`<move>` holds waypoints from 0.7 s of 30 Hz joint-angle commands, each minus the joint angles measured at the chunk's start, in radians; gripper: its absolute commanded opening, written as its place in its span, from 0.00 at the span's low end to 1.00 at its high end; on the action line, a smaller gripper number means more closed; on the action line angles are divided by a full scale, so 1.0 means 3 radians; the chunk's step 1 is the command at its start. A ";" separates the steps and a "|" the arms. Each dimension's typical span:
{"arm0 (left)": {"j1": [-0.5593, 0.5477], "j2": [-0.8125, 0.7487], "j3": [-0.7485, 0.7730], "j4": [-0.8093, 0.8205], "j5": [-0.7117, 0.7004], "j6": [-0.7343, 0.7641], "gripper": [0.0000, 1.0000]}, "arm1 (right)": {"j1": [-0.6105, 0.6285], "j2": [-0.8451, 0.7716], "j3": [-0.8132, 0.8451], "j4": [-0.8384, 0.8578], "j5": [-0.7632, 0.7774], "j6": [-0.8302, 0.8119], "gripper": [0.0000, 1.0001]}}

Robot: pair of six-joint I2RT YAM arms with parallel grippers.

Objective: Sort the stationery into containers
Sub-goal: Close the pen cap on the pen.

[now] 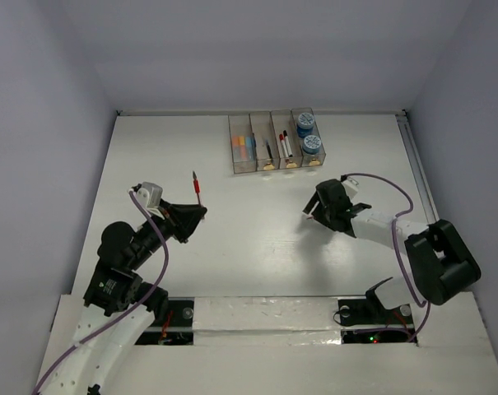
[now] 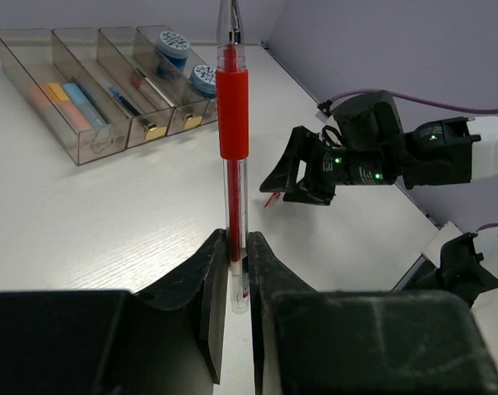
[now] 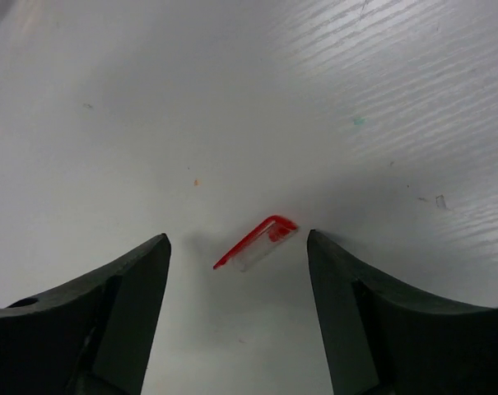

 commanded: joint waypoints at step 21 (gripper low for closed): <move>-0.0047 -0.0084 0.0066 0.0129 -0.0010 0.0044 0.00 | 0.0045 0.0645 0.0533 -0.0447 -0.0519 -0.0933 0.61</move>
